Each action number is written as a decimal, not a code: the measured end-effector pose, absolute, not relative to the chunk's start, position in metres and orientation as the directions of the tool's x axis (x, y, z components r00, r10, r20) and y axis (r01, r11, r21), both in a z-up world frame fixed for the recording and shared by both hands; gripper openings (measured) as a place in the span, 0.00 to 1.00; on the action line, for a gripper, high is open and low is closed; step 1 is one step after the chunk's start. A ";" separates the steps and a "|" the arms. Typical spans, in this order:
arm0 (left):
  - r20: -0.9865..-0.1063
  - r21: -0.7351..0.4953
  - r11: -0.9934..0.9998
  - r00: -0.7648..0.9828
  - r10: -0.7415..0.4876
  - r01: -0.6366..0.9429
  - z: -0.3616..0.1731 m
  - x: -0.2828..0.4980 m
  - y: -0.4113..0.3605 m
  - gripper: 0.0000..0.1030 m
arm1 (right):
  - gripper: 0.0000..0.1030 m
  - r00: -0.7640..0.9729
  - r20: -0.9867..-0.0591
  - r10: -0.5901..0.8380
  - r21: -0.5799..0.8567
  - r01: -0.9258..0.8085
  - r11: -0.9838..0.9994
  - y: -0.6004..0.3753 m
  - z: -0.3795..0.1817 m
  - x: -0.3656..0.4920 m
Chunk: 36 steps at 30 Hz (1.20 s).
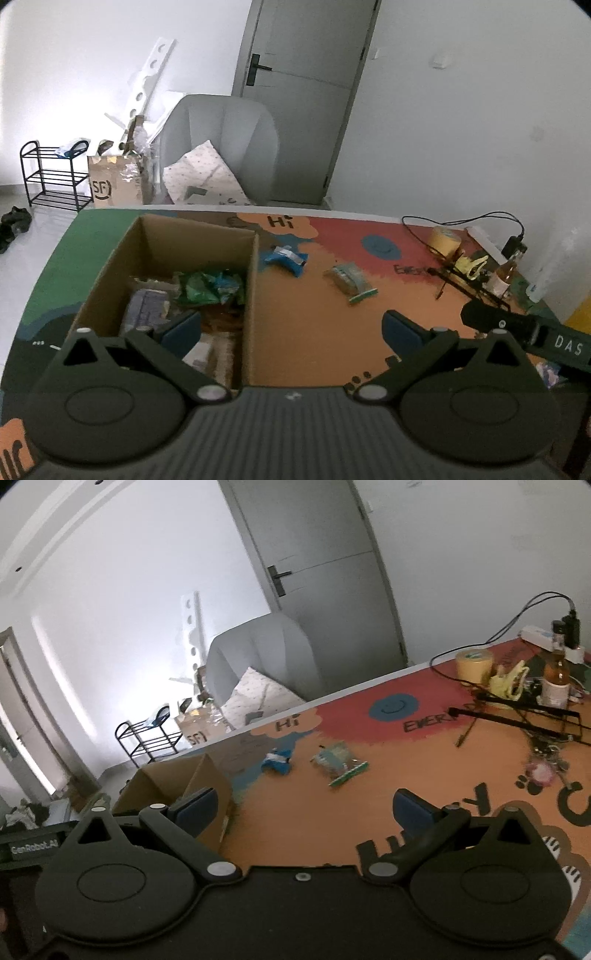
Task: Organize snacks
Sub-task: 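Move both open tools back over the mat toward the remaining packets, then grasp the blue-silver packet with the left tool while the right tool grasps the clear packet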
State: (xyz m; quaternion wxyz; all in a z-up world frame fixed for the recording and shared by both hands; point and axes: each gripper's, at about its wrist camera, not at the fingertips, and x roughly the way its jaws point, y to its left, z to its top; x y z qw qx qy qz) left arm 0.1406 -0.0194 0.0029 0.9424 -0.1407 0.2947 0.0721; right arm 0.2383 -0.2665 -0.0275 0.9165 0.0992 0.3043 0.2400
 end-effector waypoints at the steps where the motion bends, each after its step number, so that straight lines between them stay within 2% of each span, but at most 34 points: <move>1: -0.576 -0.226 0.950 0.816 0.048 -0.215 0.003 0.142 -0.020 1.00 | 1.00 0.702 -0.509 0.498 0.328 -0.377 0.866 -0.268 -0.028 0.239; 19: -0.589 -0.216 0.964 0.808 0.001 -0.158 -0.001 0.181 -0.047 1.00 | 1.00 0.721 -0.516 0.463 0.344 -0.320 0.883 -0.298 -0.042 0.264; 36: -0.595 -0.167 0.977 0.804 0.010 -0.135 -0.004 0.241 -0.065 0.98 | 1.00 0.723 -0.510 0.466 0.369 -0.305 0.878 -0.309 -0.060 0.308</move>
